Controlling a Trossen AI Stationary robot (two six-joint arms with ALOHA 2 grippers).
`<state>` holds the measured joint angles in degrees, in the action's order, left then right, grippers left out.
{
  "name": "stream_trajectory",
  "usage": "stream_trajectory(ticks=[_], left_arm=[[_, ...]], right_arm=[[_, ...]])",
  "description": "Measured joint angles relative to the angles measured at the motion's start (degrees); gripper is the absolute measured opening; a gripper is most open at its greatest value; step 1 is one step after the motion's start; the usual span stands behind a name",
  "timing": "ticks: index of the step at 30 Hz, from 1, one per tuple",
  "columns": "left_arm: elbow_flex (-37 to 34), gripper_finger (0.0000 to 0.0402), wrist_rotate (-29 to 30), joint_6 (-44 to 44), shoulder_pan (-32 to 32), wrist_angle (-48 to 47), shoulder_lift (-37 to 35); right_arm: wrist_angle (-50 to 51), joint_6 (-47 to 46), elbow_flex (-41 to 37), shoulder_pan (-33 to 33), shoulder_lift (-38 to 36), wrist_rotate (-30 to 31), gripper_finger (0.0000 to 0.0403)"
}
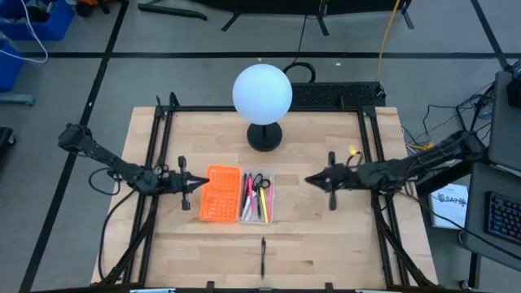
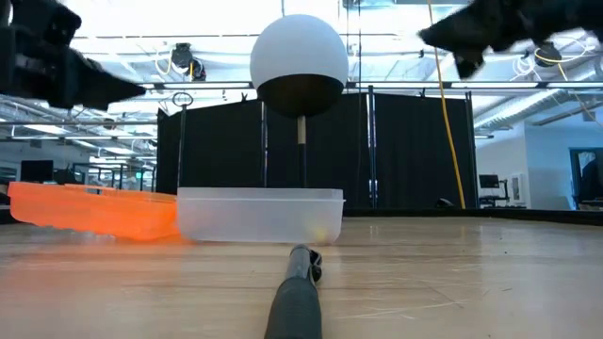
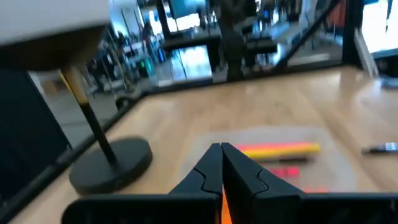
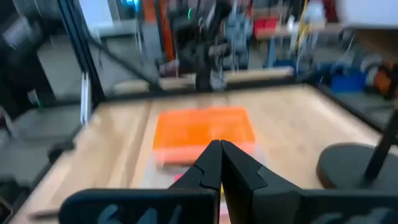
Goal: Pick & place school supplies into a supply box
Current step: Put the black gel pen into the orange supply box
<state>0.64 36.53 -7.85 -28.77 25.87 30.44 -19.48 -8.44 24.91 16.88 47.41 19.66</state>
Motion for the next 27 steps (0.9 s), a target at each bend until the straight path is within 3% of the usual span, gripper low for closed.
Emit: stream_trajectory(ticks=[8,16,21,27], left_arm=[[0.00,0.0035,1.20,2.62,-0.02,-7.35,0.02],[0.00,0.0037,2.21,3.49,-0.02,-12.83,0.04],[0.00,0.0037,2.99,4.16,-0.02,-14.00,0.04],[0.04,0.0037,2.53,1.87,-0.17,-13.46,0.01]], right_arm=[[27.03,-10.71,32.30,8.53,25.68,6.12,0.0000],[38.05,-27.03,58.32,14.69,50.22,5.03,0.0000],[42.27,-43.77,69.92,15.99,59.00,-4.00,0.0000],[42.63,-58.17,77.22,18.77,66.75,-6.31,0.0000]])
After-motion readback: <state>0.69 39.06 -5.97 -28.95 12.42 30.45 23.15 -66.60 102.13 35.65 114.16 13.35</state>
